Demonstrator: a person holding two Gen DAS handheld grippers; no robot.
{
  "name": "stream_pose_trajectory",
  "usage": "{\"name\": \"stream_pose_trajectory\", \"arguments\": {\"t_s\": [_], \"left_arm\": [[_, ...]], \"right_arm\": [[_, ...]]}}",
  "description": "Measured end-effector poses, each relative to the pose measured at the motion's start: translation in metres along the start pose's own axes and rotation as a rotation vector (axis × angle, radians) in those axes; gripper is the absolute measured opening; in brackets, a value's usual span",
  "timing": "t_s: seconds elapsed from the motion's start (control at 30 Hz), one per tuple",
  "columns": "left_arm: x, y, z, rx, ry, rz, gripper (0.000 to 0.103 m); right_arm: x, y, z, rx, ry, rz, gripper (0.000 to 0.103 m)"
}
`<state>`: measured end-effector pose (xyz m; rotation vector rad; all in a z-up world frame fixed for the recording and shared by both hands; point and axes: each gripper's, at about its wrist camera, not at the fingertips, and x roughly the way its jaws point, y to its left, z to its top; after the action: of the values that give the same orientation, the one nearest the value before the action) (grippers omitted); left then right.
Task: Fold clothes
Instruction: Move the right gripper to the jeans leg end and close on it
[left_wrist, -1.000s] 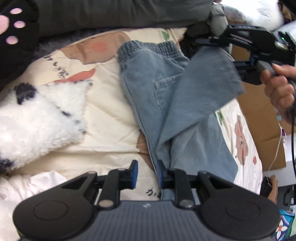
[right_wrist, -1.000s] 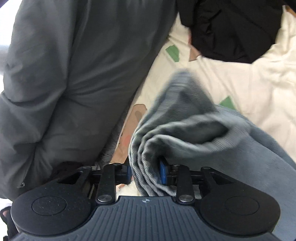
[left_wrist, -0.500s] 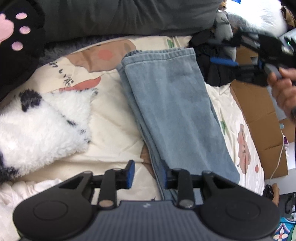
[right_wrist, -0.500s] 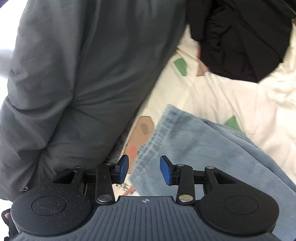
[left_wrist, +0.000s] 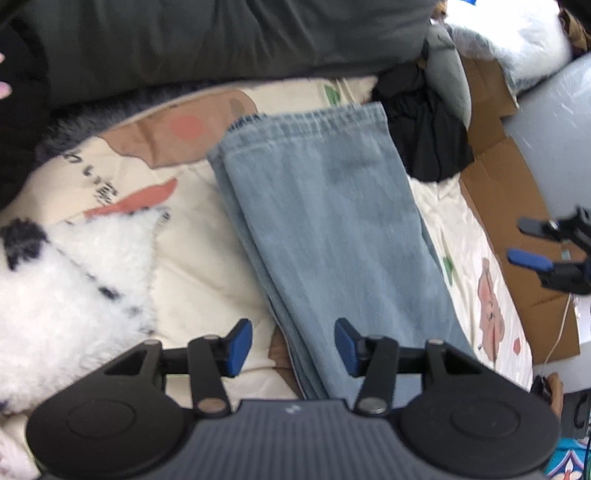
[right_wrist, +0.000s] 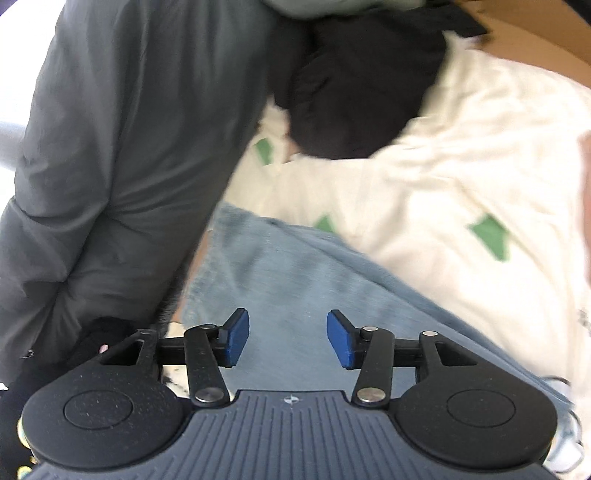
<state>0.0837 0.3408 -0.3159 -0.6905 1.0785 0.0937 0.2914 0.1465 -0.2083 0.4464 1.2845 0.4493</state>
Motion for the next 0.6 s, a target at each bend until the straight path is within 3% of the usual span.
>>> {"name": "stream_pose_trajectory", "arguments": {"t_s": [0.2, 0.37, 0.6], "left_arm": [[0.016, -0.018, -0.013, 0.049, 0.065, -0.017, 0.059], [0.033, -0.033, -0.031, 0.096, 0.126, -0.015, 0.06], [0.044, -0.046, -0.047, 0.114, 0.164, 0.027, 0.06]], "right_arm": [[-0.026, -0.076, -0.054, 0.124, -0.073, 0.003, 0.058], [-0.038, -0.131, -0.114, 0.218, -0.125, -0.013, 0.058], [-0.041, -0.183, -0.179, 0.331, -0.18, -0.032, 0.058]]}}
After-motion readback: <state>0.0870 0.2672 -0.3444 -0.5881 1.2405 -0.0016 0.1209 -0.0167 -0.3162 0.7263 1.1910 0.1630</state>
